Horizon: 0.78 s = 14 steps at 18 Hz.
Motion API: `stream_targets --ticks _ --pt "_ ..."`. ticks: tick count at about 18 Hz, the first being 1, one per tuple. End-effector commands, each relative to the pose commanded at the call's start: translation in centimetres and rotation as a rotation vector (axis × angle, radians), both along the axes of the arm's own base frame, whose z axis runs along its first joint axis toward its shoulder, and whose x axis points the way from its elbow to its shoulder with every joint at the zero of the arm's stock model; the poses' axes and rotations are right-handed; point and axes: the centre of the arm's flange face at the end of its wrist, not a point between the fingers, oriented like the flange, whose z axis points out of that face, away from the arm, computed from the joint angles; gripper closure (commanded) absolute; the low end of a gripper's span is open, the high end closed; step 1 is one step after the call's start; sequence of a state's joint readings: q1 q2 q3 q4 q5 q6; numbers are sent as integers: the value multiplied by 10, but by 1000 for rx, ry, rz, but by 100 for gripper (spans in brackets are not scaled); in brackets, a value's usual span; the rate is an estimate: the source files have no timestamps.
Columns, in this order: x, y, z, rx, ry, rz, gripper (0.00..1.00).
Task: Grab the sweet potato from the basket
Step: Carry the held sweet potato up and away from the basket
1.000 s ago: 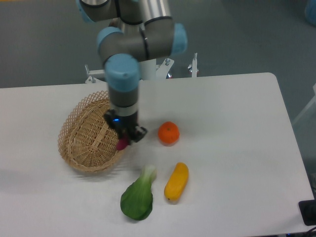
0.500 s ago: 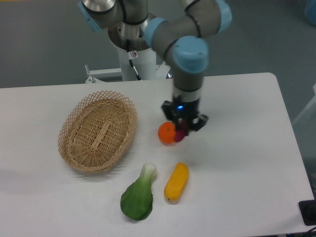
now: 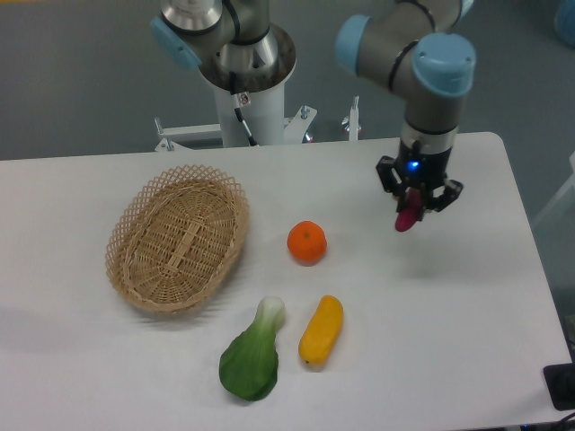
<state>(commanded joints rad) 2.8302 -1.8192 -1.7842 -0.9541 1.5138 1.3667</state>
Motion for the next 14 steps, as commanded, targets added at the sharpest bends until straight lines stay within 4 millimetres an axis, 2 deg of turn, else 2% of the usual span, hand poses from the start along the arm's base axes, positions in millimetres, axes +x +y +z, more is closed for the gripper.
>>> stream_targets --ticks 6,9,14 --pt "-33 -8 0 -45 27 -54 90" --pt "-39 -5 3 -42 36 -56 90" --pt "-37 -1 2 -47 36 -66 90"
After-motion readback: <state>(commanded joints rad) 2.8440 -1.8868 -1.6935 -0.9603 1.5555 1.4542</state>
